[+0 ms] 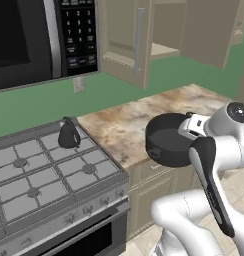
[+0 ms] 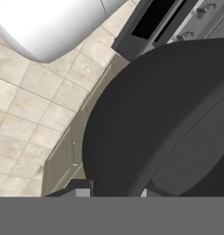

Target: Pick the kettle from the cabinet and place it on a stove burner. Then pick the pot from the counter and place it on another stove burner. Finally, turn both burners on.

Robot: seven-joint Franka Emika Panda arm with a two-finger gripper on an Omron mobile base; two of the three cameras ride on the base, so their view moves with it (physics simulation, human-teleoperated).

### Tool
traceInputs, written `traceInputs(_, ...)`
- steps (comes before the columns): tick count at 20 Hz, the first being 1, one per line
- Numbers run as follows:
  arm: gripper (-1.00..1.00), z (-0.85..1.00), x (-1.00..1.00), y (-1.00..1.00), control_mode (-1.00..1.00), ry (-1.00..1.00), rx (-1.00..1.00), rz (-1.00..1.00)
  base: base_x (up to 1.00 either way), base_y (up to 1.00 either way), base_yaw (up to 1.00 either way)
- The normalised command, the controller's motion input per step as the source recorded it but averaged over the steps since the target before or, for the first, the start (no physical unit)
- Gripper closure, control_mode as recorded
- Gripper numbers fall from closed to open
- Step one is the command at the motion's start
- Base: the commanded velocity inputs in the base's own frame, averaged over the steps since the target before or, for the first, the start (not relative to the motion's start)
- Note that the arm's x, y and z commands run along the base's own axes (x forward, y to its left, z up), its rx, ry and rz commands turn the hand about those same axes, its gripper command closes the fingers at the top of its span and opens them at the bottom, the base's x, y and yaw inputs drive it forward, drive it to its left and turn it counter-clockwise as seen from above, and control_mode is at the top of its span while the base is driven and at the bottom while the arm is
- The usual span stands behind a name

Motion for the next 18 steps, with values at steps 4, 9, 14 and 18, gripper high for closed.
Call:
traceInputs(4, 1.00, 0.00, 0.00, 0.00, 1.00, 0.00, 0.00, 0.00, -0.35, 0.41, 0.00)
traceInputs(9, 1.00, 0.00, 0.00, 0.00, 1.00, 0.00, 0.00, 0.00, -0.21, 0.37, 0.01)
traceInputs(14, 1.00, 0.00, 0.00, 0.00, 1.00, 0.00, 0.00, 0.00, -0.01, 0.43, 0.06)
traceInputs(18, 1.00, 0.00, 0.00, 0.00, 1.00, 0.00, 0.00, 0.00, -0.01, 0.42, 0.06)
